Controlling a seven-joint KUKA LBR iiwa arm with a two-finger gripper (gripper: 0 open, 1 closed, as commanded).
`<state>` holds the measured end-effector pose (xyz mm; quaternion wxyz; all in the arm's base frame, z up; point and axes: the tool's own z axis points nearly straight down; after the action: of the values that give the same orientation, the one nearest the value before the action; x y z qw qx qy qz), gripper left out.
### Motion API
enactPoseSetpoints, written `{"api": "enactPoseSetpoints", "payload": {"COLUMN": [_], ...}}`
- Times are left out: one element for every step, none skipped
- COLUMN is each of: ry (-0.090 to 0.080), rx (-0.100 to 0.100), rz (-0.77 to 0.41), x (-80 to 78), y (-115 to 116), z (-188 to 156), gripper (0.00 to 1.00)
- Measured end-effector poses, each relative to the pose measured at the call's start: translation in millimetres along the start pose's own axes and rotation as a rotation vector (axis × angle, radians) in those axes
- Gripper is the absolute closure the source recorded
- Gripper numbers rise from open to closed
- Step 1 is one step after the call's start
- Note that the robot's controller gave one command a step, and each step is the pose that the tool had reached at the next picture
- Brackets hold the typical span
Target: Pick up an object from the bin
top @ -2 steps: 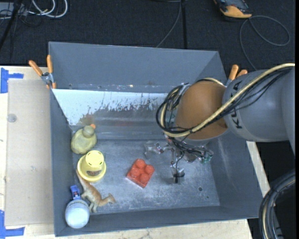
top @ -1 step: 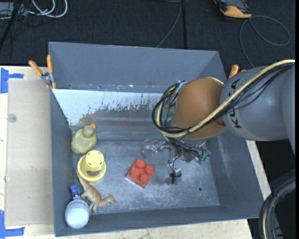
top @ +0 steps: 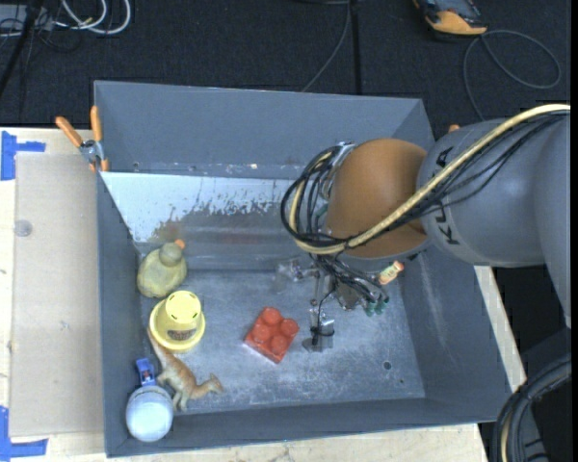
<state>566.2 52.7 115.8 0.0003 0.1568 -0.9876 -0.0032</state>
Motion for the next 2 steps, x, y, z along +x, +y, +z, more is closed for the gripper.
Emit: {"api": "enactPoseSetpoints", "payload": {"ry": [0.0,0.0], "rx": [0.004,0.001], "rz": [-0.018,-0.333], "x": [-13.0,-17.9], "y": [9,5], "z": [-4,13], "gripper": [0.0,0.0]}}
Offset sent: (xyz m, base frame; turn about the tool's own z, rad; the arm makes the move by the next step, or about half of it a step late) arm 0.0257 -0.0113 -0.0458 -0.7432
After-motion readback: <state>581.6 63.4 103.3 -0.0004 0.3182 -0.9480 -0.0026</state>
